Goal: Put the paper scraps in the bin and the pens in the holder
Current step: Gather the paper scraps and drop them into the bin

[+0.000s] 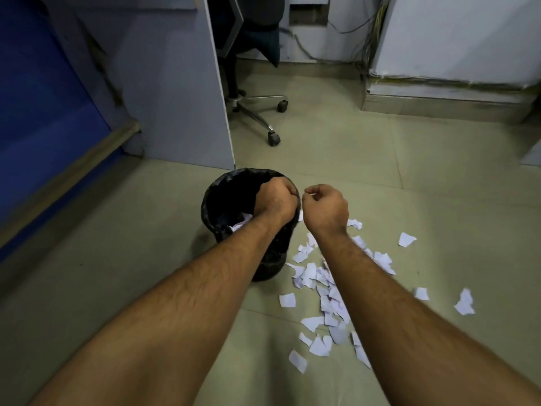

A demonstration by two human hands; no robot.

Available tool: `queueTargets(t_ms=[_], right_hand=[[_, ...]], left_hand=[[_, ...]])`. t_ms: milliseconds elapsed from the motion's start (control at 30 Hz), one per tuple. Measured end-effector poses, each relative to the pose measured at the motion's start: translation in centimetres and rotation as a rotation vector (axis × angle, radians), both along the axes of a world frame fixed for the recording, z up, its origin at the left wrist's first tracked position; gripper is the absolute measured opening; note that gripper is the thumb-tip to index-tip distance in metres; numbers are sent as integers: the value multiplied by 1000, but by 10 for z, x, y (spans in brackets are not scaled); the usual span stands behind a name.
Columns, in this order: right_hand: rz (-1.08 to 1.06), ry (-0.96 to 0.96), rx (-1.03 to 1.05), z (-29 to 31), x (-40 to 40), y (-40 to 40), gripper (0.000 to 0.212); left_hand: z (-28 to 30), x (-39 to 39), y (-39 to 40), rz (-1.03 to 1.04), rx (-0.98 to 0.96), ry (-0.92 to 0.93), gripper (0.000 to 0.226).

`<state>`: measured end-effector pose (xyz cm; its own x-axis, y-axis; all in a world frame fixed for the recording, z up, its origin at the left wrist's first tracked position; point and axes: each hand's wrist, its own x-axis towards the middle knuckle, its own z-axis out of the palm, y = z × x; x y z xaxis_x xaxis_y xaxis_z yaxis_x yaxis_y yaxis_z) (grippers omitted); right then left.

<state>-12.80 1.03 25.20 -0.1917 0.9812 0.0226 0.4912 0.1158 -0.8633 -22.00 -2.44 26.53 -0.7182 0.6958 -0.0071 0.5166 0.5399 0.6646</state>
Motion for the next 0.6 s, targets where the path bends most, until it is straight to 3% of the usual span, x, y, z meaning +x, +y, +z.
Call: queueTargets(t_ms=[167,267,367,500,600], right_hand=[[-75,-38,-44,-27,67,11,22],[-120,-203,-201,-68,119,17,26],[-17,-384,-345,-122,166,9,37],[37,-635,-425,-180,208,-8,58],[66,-767,-438,-214,227,-18,74]], left_hand=[[-24,64,21,-212,-103,21,21],[-71,110,18,-358,-292,3,31],[-127,146,5,-411,-411,-55,34],[-191,179,-18,-407,-592,-43,48],[-221,187,-32,-288,-751,-45,72]])
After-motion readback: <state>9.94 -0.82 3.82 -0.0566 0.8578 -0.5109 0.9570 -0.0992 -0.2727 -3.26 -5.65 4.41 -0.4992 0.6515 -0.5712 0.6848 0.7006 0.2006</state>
